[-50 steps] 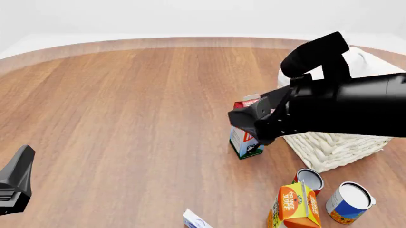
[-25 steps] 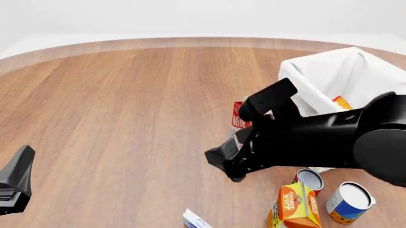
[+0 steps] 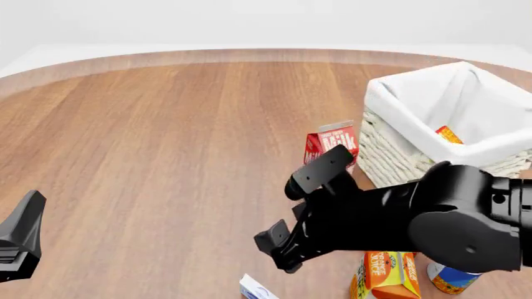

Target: Pick up the cream cheese box and the butter, and put them in the basket.

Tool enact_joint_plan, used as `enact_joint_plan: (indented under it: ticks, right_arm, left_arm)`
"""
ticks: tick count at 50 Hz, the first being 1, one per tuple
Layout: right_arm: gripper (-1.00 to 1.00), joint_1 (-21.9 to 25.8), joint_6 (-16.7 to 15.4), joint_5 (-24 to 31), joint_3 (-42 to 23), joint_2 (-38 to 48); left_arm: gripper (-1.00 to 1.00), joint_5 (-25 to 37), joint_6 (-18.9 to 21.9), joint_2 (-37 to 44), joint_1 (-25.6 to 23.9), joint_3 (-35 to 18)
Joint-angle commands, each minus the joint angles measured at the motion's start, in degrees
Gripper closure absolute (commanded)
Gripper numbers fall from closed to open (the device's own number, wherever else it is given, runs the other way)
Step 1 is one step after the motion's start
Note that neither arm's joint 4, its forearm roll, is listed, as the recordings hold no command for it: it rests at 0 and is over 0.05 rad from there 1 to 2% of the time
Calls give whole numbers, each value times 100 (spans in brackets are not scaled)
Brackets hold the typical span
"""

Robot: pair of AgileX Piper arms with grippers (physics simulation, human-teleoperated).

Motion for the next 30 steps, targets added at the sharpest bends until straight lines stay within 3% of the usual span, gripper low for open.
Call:
enact_joint_plan:
  ticks: [1, 30]
  right_arm:
    - [-100, 147, 133, -293, 194, 334]
    - [-100, 522, 540, -1129, 590, 1285]
  left_arm:
    - [-100, 0, 1, 0, 0, 0]
    - [-100, 0, 0, 0, 1, 0]
